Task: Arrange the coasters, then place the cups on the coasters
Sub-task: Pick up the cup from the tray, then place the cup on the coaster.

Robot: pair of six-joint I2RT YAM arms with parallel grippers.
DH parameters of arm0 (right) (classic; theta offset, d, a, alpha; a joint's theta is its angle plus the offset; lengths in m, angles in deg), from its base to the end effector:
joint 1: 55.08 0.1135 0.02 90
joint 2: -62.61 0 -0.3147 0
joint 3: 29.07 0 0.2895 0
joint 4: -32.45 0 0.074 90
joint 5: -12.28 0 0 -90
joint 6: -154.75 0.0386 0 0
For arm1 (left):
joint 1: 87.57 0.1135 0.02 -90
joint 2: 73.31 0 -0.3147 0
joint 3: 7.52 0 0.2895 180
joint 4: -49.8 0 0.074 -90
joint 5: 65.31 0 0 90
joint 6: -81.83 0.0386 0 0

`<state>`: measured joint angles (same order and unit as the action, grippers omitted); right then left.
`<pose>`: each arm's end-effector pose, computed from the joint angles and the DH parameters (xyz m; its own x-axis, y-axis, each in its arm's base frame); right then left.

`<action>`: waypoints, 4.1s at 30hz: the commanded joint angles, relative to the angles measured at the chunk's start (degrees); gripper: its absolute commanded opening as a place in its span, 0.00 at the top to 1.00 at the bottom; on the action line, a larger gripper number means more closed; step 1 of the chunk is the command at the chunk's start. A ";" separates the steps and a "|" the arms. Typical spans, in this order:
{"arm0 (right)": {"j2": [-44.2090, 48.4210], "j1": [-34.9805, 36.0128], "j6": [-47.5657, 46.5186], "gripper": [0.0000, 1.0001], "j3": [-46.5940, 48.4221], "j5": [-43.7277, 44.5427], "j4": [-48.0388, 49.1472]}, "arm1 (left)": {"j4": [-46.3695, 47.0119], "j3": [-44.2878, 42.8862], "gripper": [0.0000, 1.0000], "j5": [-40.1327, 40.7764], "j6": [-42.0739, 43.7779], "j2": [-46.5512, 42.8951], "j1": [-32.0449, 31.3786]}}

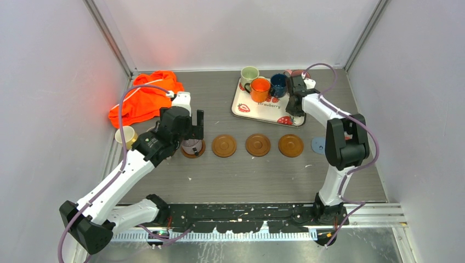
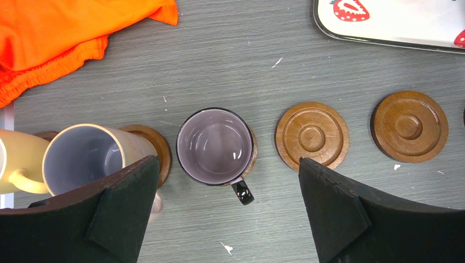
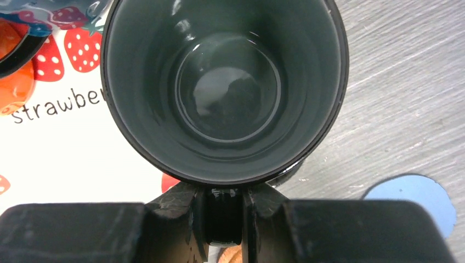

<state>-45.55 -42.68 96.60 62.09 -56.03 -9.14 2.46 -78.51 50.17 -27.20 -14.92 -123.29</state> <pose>0.4447 0.0832 0.2341 -0.7141 0.3450 -0.6091 0.4302 0.9027 0.0071 0.1940 -0.1191 0.3826 -0.5156 0.0082 -0.8568 0.0761 0.9964 -0.0362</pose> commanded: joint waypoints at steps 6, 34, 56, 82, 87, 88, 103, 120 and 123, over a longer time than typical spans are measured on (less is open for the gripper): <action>10.99 3.46 1.05 1.00 -1.84 2.49 -0.08 | 2.30 -0.38 0.00 0.53 0.57 -0.56 0.08; 13.77 34.11 3.55 0.99 -1.89 4.13 -0.74 | -0.03 -0.84 0.00 9.35 -1.06 -1.39 0.52; 6.28 48.02 4.16 1.00 -0.26 5.91 2.67 | -2.09 -1.34 0.00 5.71 -6.11 -0.21 9.02; 2.27 48.10 4.38 0.98 -0.77 4.15 5.86 | -1.02 -0.83 0.00 3.72 -5.84 -0.23 9.09; 1.90 48.23 4.77 0.82 -0.80 2.96 5.63 | -1.06 -0.80 0.00 3.71 -5.82 -0.29 9.09; 1.90 48.24 4.79 0.81 -0.87 2.70 5.63 | -1.06 -0.83 0.00 3.75 -5.84 -0.30 9.09; 4.34 48.40 5.41 0.40 -0.74 2.60 2.06 | -1.01 -0.78 0.00 3.53 -5.80 -0.54 9.09; 14.60 34.75 2.39 0.00 3.77 5.77 -5.09 | -0.84 -0.82 0.00 1.86 -5.50 -1.17 9.09; 14.85 29.46 1.67 0.00 4.74 6.36 -4.47 | -0.67 -0.87 0.00 1.44 -5.49 -1.01 9.09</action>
<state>-32.85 -8.03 99.88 64.13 -52.05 -13.00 -0.18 -78.53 52.29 -32.25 -14.95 -114.44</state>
